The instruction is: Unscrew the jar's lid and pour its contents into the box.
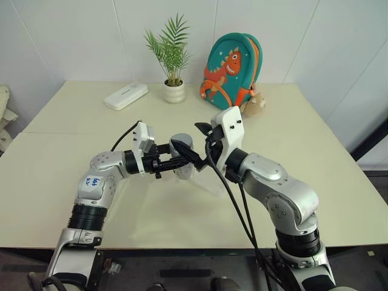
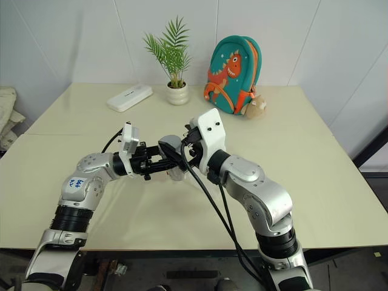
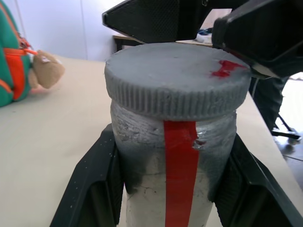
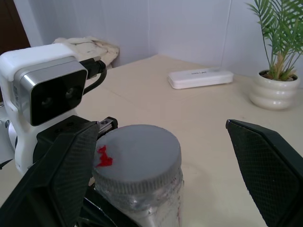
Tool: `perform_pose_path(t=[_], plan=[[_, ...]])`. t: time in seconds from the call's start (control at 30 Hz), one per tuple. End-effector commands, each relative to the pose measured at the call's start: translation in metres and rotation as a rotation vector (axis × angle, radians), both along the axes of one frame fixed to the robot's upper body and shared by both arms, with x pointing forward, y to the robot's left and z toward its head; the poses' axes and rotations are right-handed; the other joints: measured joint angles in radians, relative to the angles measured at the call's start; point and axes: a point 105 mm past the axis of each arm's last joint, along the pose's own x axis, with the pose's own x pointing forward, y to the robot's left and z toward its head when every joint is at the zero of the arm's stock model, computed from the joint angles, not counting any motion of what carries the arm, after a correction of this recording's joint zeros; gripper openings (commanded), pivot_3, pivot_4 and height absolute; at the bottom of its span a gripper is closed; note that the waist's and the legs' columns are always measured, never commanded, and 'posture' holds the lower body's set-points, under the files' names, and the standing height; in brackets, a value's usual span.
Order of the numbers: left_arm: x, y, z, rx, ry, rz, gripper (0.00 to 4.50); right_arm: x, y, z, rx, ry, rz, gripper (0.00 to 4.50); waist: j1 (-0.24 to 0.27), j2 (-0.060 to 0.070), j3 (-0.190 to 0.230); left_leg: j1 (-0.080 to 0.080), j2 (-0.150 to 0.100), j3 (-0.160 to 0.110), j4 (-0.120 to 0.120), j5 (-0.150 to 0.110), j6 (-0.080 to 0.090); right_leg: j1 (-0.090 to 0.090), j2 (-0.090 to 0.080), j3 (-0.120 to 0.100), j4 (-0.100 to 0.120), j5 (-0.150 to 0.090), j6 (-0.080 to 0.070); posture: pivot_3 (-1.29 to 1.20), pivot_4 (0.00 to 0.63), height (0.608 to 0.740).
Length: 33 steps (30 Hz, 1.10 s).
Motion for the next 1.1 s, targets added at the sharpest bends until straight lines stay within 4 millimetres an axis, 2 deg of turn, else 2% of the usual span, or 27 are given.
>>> perform_pose_path(t=[0.03, 0.47, 0.57, 0.7, 0.87, 1.1], plan=[[-0.004, -0.005, 0.012, 0.002, -0.042, -0.047, 2.01, -0.011, 0.002, 0.01, -0.003, -0.058, 0.019, 4.5, -0.001, 0.0, 0.0, 0.0, 0.0, 0.0, 0.0, 0.0, 0.0, 0.0, 0.0, 0.0, 0.0, 0.0, 0.0, 0.0, 0.15, 0.74], [-0.007, -0.001, 0.014, 0.025, -0.064, -0.057, 2.01, -0.014, 0.008, 0.004, -0.046, -0.046, 0.071, 4.5, -0.001, 0.0, 0.0, 0.0, 0.0, 0.0, 0.0, 0.0, 0.0, 0.0, 0.0, 0.0, 0.0, 0.0, 0.0, 0.0, 0.15, 0.74], [-0.007, 0.0, 0.014, 0.028, -0.068, -0.054, 2.01, -0.015, 0.009, 0.005, -0.044, -0.046, 0.082, 3.94, -0.001, 0.0, 0.0, 0.0, 0.0, 0.0, 0.0, 0.0, 0.0, 0.0, 0.0, 0.0, 0.0, 0.0, 0.0, 0.0, 0.15, 0.74], [-0.008, 0.0, 0.014, 0.031, -0.072, -0.053, 2.01, -0.017, 0.01, 0.005, -0.051, -0.044, 0.104, 2.6, -0.001, 0.0, 0.0, 0.0, 0.0, 0.0, 0.0, 0.0, 0.0, 0.0, 0.0, 0.0, 0.0, 0.0, 0.0, 0.0, 0.15, 0.74], [-0.01, 0.0, 0.015, 0.035, -0.081, -0.061, 2.01, -0.02, 0.012, 0.006, -0.056, -0.05, 0.164, 2.55, -0.001, 0.0, 0.0, 0.0, 0.0, 0.0, 0.0, 0.0, 0.0, 0.0, 0.0, 0.0, -0.001, 0.0, 0.0, 0.0, 0.15, 0.74], [-0.013, 0.006, 0.01, 0.077, -0.089, -0.101, 2.01, -0.039, 0.028, 0.013, -0.076, -0.096, 0.408, 2.55, -0.003, 0.0, 0.0, 0.0, 0.001, 0.0, -0.001, 0.0, 0.0, 0.0, 0.0, 0.0, -0.001, 0.0, -0.001, 0.0, 0.15, 0.74]])
